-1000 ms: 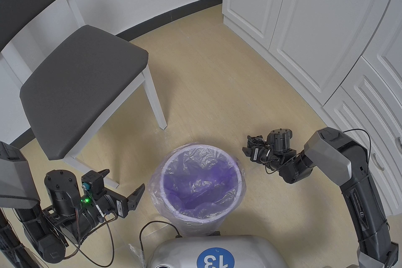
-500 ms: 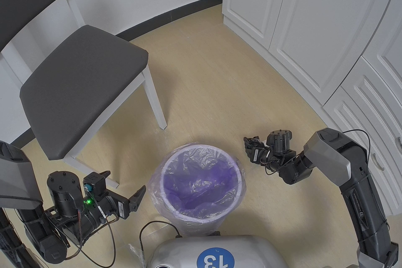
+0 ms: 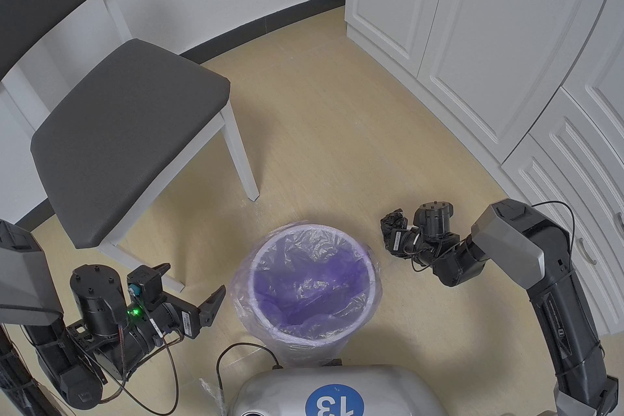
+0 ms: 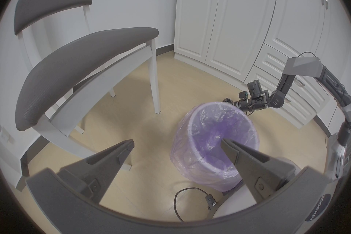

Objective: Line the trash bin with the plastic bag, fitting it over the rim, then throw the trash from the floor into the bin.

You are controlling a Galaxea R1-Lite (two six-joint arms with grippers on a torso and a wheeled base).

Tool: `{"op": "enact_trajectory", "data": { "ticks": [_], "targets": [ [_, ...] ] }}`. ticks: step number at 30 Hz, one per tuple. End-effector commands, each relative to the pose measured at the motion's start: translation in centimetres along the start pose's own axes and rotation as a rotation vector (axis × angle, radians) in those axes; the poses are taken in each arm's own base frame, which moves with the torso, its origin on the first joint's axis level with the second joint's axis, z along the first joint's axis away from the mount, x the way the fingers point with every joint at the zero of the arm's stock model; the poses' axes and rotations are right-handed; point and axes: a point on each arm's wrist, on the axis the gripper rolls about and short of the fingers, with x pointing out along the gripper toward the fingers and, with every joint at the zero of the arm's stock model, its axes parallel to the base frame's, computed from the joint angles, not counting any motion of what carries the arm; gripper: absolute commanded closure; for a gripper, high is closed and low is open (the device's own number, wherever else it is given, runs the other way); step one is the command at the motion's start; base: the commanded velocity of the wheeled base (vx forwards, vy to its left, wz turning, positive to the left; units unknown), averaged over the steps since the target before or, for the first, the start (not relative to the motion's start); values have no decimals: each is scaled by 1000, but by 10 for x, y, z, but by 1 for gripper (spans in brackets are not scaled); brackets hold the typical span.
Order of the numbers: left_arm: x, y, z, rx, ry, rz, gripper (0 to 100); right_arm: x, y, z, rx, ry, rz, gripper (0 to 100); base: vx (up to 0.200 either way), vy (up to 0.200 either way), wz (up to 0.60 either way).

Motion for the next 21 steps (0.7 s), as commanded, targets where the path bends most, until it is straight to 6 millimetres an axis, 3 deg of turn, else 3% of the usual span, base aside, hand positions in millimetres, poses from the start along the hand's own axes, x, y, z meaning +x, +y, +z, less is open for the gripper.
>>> {"op": "enact_trajectory", "data": {
  "ticks": [1, 21],
  "targets": [
    [-6, 1, 2, -5, -21, 3, 0, 0, 0, -1, -1, -1, -1, 100, 0, 0, 0],
    [-7, -9, 3, -8, -24, -14, 0, -6, 1, -4, -73, -108, -8, 100, 0, 0, 0]
  ]
}}
